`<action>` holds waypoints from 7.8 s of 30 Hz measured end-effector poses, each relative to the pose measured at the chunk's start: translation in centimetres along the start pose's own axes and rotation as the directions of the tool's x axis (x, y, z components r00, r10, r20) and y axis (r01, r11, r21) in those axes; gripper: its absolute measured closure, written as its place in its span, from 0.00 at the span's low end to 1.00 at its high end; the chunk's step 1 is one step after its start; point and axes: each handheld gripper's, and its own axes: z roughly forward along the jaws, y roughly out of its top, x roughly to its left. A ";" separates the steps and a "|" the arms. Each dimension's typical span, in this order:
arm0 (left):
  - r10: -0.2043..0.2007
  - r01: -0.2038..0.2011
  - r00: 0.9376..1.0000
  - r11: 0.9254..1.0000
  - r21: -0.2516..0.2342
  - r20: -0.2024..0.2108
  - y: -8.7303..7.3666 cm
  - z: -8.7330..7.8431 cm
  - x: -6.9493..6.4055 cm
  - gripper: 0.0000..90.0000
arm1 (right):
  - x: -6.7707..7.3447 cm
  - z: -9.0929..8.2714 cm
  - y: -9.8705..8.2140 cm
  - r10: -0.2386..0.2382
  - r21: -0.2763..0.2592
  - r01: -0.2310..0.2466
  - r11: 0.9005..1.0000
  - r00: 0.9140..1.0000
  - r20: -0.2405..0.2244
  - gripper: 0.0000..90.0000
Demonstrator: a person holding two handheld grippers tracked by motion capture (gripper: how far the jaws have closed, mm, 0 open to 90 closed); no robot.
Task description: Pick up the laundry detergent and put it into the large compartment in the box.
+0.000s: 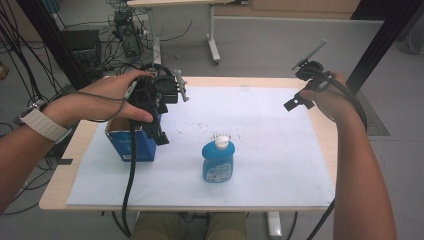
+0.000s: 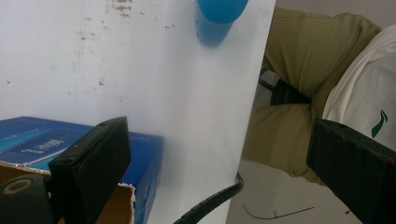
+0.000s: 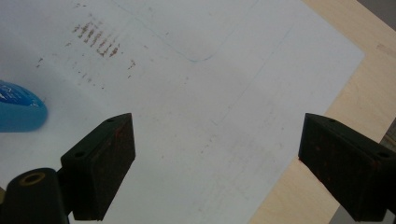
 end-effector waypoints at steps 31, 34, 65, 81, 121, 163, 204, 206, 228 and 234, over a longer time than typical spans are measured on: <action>0.005 -0.005 1.000 1.000 0.004 -0.019 0.2 -0.1 -0.6 0.08 | 0.1 -0.3 -0.3 0.000 0.000 0.000 1.000 1.000 0.002 0.12; 0.000 0.000 1.000 1.000 0.009 -0.014 0.4 -0.1 -0.6 0.08 | 0.1 -0.3 -0.5 0.005 0.000 -0.005 1.000 1.000 0.001 0.12; 0.039 -0.039 0.999 0.999 0.000 0.008 3.7 -0.2 -0.4 0.07 | 0.0 -0.5 -0.5 -0.001 -0.008 0.001 1.000 1.000 0.000 0.12; 0.040 -0.041 0.999 0.999 0.022 0.025 9.1 2.5 -1.0 0.07 | 0.0 0.0 -0.4 0.000 -0.008 0.000 1.000 1.000 -0.007 0.12; 0.055 -0.056 0.998 0.997 0.053 0.026 12.9 6.6 -1.1 0.07 | -0.5 0.0 -0.8 0.002 -0.015 -0.003 1.000 1.000 -0.012 0.12; 0.041 -0.042 0.999 0.998 0.052 0.027 12.6 6.8 -1.0 0.08 | -0.4 -0.1 -0.7 0.003 -0.016 -0.003 1.000 1.000 -0.011 0.12; 0.031 -0.033 0.999 0.998 0.057 0.026 12.6 7.0 -0.9 0.08 | -0.5 -0.1 -0.7 0.005 -0.017 -0.005 1.000 1.000 -0.012 0.12; 0.032 -0.033 0.999 0.997 0.062 0.027 12.7 7.1 -0.9 0.08 | -0.4 -0.1 -0.7 0.004 -0.016 -0.005 1.000 1.000 -0.012 0.12; 0.027 -0.028 0.999 0.998 0.056 0.023 12.6 7.2 -0.9 0.07 | -0.5 -0.2 -0.8 0.006 -0.018 -0.006 1.000 1.000 -0.009 0.12; 0.028 -0.030 0.999 0.997 0.067 0.028 12.6 8.0 -0.9 0.07 | -0.5 -0.1 -0.8 0.006 -0.018 -0.007 1.000 1.000 -0.010 0.12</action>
